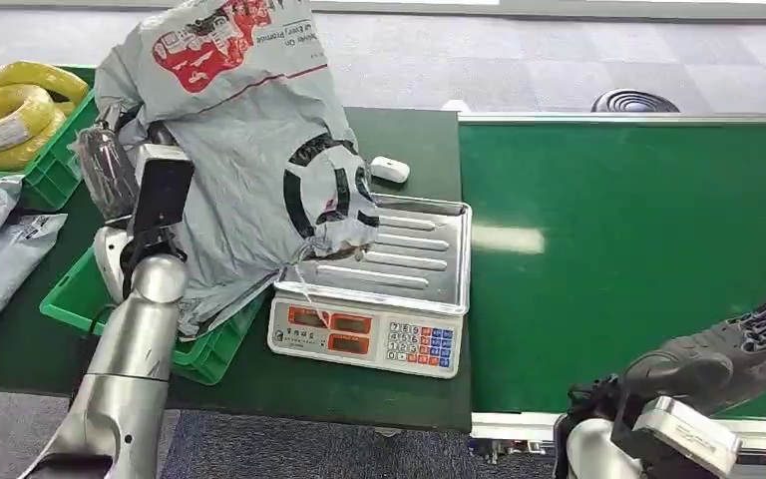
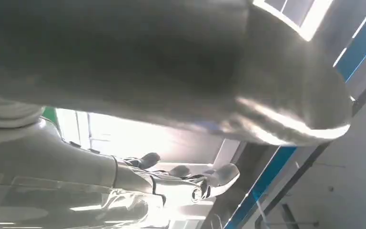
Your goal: Moved the parcel from conveyor to table for the left to box.
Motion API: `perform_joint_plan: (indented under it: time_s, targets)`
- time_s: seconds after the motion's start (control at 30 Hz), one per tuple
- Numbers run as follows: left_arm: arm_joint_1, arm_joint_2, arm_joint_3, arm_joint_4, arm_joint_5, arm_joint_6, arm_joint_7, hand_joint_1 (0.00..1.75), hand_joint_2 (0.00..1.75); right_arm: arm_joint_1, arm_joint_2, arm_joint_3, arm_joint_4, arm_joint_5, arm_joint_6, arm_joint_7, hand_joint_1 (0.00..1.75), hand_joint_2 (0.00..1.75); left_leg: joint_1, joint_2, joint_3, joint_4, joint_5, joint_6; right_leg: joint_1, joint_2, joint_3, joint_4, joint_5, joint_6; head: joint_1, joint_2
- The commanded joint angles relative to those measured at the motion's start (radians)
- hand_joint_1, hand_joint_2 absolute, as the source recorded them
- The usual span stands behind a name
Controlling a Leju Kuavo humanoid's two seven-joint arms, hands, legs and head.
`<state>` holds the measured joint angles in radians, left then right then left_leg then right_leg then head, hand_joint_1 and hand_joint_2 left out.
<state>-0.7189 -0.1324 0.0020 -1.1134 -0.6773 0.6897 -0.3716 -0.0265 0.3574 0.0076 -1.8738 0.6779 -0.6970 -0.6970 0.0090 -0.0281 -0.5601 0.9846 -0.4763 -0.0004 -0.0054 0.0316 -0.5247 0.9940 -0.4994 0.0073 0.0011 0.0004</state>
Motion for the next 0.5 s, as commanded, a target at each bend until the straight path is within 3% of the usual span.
perform_joint_plan:
  time_s: [0.03,0.13,0.3,0.5]
  targets:
    - [-0.217,0.015,0.414,0.449,-0.218,0.008,-0.028,1.75,1.75,-0.021,-0.008,0.005,0.069,-0.007,-0.001,-0.001,0.0,0.0,0.0,0.003,0.0,0.0,0.001,0.0,0.0,0.0,-0.001,0.001,0.001,-0.001,0.0,0.0]
    - [-0.251,0.019,0.501,0.512,-0.255,0.008,-0.053,1.75,1.75,-0.019,-0.008,-0.001,0.069,-0.012,-0.001,-0.001,0.0,0.0,0.0,0.004,-0.001,-0.001,0.002,-0.001,0.001,-0.001,-0.002,0.001,0.002,-0.001,0.0,0.0]
    - [-0.314,0.051,0.624,0.618,-0.334,0.008,0.012,1.75,1.75,-0.025,-0.008,-0.003,0.085,-0.015,-0.001,-0.001,0.0,0.0,0.0,0.004,-0.001,0.0,0.002,-0.001,0.001,0.0,-0.002,0.001,0.002,0.0,0.0,0.0]
    - [-0.296,0.085,0.705,0.681,-0.436,0.008,0.103,1.73,1.75,-0.026,-0.008,-0.002,0.09,-0.024,-0.001,-0.001,0.0,0.0,0.0,0.003,-0.001,-0.001,0.002,-0.001,0.0,0.0,-0.002,0.001,0.001,-0.001,0.0,0.0]
